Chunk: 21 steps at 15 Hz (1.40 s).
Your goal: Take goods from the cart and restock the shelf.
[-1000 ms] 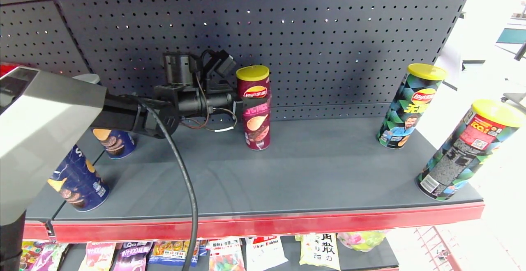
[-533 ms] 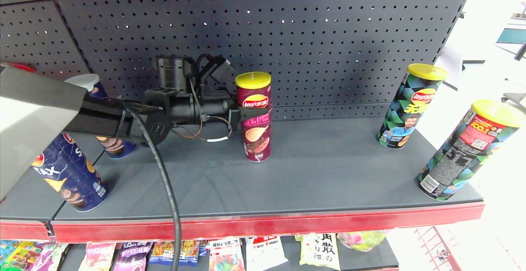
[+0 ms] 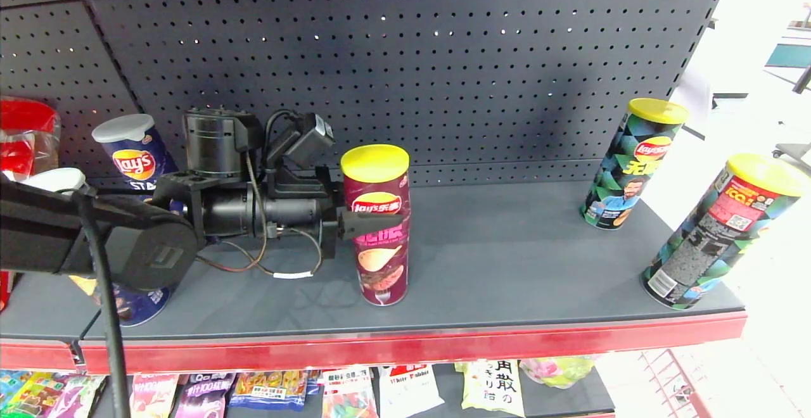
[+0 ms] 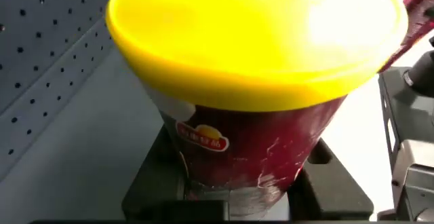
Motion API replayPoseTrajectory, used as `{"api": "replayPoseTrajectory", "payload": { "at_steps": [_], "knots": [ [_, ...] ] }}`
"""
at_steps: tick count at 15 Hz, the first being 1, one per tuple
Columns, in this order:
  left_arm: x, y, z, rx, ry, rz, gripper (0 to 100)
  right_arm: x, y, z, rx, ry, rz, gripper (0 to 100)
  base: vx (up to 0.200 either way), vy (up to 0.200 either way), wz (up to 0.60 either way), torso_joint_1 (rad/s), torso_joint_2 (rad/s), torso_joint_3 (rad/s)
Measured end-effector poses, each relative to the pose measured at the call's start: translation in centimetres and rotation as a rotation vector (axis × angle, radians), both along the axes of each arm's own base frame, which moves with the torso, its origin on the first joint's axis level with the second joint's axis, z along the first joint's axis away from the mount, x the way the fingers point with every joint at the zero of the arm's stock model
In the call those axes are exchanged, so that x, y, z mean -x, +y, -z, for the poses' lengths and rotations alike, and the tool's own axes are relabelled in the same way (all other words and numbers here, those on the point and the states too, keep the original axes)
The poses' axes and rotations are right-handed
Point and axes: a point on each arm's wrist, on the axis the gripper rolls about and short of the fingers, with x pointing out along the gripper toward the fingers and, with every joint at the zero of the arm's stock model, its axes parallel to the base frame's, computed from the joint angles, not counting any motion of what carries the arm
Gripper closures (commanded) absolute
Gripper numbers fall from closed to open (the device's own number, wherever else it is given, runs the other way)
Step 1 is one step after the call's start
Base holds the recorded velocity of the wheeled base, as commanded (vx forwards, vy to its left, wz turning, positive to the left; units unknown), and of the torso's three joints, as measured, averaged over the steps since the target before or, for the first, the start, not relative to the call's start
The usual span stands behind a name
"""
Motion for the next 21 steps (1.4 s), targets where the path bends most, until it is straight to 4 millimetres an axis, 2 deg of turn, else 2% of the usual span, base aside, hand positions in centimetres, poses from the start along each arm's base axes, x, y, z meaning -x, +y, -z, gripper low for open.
{"api": "replayPoseTrajectory", "payload": {
  "at_steps": [7, 12, 21],
  "knots": [
    [1.4, -0.5, 0.2, -0.008, 0.004, 0.012, 100, 0.0, 0.0, 0.0, -0.001, 0.0, 0.002, 100, 0.0, 0.0, 0.0, 0.0, 0.0, 0.0],
    [2.4, -0.1, 0.5, -0.018, 0.019, 0.003, 100, 0.0, 0.0, 0.0, -0.003, 0.001, 0.0, 100, 0.0, 0.0, 0.0, 0.0, 0.0, 0.0],
    [3.0, 0.2, 0.0, -0.014, 0.027, 0.0, 100, 0.0, 0.0, 0.0, -0.005, 0.002, 0.002, 100, 0.0, 0.0, 0.0, 0.0, 0.0, 0.0]
  ]
}}
